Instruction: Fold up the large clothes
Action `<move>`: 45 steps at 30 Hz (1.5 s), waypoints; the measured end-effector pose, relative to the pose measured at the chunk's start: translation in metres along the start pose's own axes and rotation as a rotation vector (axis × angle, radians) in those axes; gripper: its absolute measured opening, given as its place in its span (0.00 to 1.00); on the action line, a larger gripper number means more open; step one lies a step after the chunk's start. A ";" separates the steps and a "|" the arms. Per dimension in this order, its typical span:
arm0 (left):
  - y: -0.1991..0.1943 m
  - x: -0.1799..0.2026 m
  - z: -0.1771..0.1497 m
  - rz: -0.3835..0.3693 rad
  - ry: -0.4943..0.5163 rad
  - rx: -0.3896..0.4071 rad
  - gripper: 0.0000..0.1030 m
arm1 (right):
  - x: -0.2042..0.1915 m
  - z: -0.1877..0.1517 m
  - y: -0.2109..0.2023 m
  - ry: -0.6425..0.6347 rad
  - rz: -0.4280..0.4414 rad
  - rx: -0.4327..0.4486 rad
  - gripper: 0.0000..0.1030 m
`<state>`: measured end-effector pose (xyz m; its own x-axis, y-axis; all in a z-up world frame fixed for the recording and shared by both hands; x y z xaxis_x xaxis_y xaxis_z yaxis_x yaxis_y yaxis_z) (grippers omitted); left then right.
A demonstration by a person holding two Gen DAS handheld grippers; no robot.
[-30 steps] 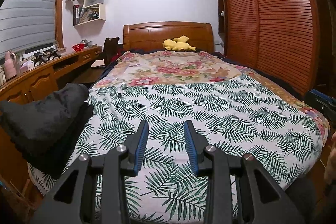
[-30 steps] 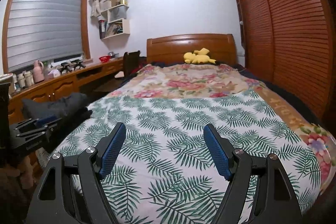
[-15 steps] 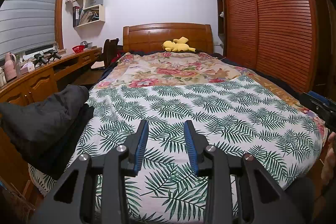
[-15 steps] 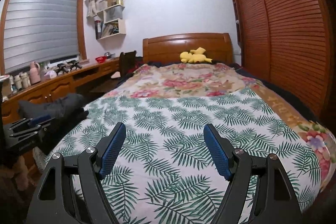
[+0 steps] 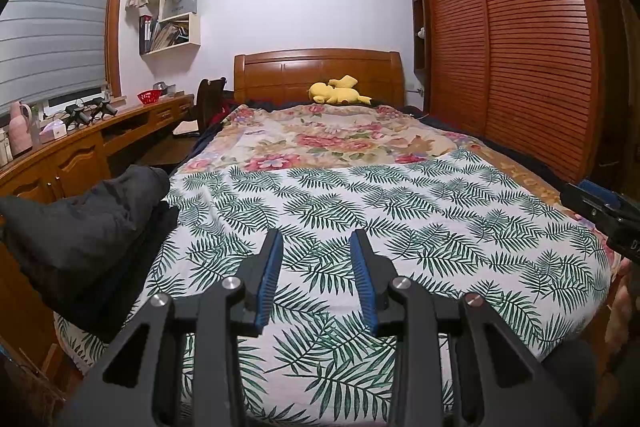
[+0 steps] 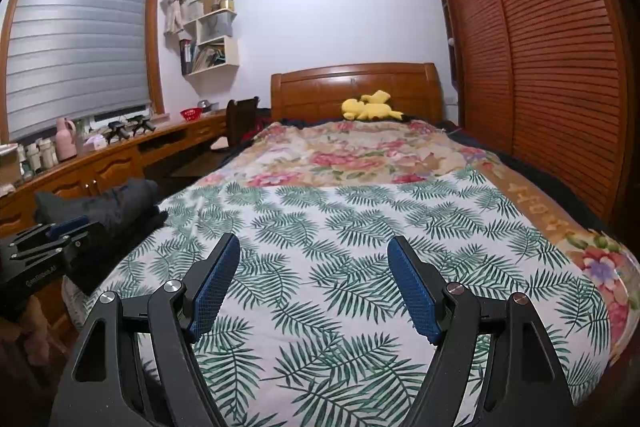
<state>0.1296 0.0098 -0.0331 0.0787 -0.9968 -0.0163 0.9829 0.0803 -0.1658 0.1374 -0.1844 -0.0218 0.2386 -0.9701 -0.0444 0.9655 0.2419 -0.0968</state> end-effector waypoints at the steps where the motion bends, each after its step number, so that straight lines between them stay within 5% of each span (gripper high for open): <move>1: -0.001 0.000 0.000 0.001 0.000 0.001 0.32 | 0.000 0.000 0.000 0.000 -0.001 0.000 0.76; 45: -0.007 0.001 0.007 0.002 0.007 0.013 0.33 | 0.000 -0.001 -0.001 0.003 0.000 0.002 0.76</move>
Point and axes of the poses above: each gripper's, at about its wrist camera, not at the fingertips, and y roughly the way its jaws point, x to its right, z to its top, the point moved 8 cm from there along y, roughly the way its jaws point, and after that the axes turned 14 degrees about x, right-handed, at the moved point
